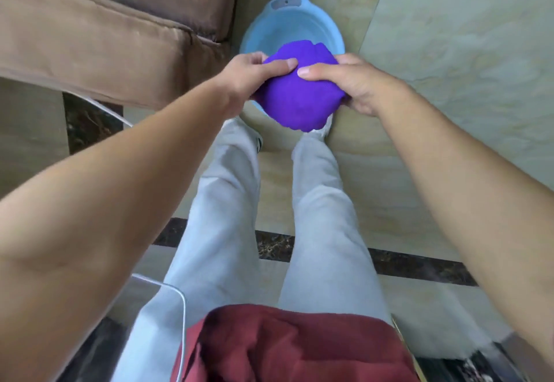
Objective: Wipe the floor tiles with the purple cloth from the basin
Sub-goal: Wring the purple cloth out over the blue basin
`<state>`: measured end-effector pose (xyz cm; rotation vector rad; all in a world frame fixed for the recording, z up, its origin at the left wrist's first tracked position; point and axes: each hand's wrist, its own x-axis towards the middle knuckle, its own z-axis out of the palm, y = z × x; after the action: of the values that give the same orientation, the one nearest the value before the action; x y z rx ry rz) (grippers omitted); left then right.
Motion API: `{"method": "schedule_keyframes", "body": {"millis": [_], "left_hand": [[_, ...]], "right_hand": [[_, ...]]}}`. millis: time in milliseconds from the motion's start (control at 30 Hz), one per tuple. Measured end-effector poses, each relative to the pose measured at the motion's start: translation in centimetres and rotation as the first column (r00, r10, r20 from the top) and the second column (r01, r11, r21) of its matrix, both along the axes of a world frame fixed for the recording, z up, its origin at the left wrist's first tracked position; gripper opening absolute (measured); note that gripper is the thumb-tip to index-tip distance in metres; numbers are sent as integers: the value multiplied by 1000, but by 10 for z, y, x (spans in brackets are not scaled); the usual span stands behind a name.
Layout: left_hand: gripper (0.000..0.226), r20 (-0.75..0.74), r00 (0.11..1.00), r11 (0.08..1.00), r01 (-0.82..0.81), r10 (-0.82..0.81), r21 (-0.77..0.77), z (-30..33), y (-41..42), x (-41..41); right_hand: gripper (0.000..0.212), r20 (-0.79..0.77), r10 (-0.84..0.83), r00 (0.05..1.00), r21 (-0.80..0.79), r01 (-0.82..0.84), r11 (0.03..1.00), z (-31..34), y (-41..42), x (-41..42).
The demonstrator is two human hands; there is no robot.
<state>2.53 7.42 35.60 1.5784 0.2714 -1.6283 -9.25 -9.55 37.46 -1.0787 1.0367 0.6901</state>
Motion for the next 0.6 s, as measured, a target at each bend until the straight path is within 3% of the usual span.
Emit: {"method": "schedule_keyframes", "body": {"millis": [133,267,467,600], "left_hand": [[35,-3,995,989,-100,100,-107,59,25,1],[51,23,969,948,-235,245,-213,114,57,-4],[45,94,963,928,-215,254,-304,146,139,-3],[29,140,911,900,-343,389,-268,146,218,13]], "right_hand": [[30,53,-21,998,22,20,1000,55,22,8],[25,146,-29,989,74,18,997,97,50,21],[30,278,44,960,19,-51,999,130,111,55],[38,310,148,939,-27,-146,989,135,184,87]]}}
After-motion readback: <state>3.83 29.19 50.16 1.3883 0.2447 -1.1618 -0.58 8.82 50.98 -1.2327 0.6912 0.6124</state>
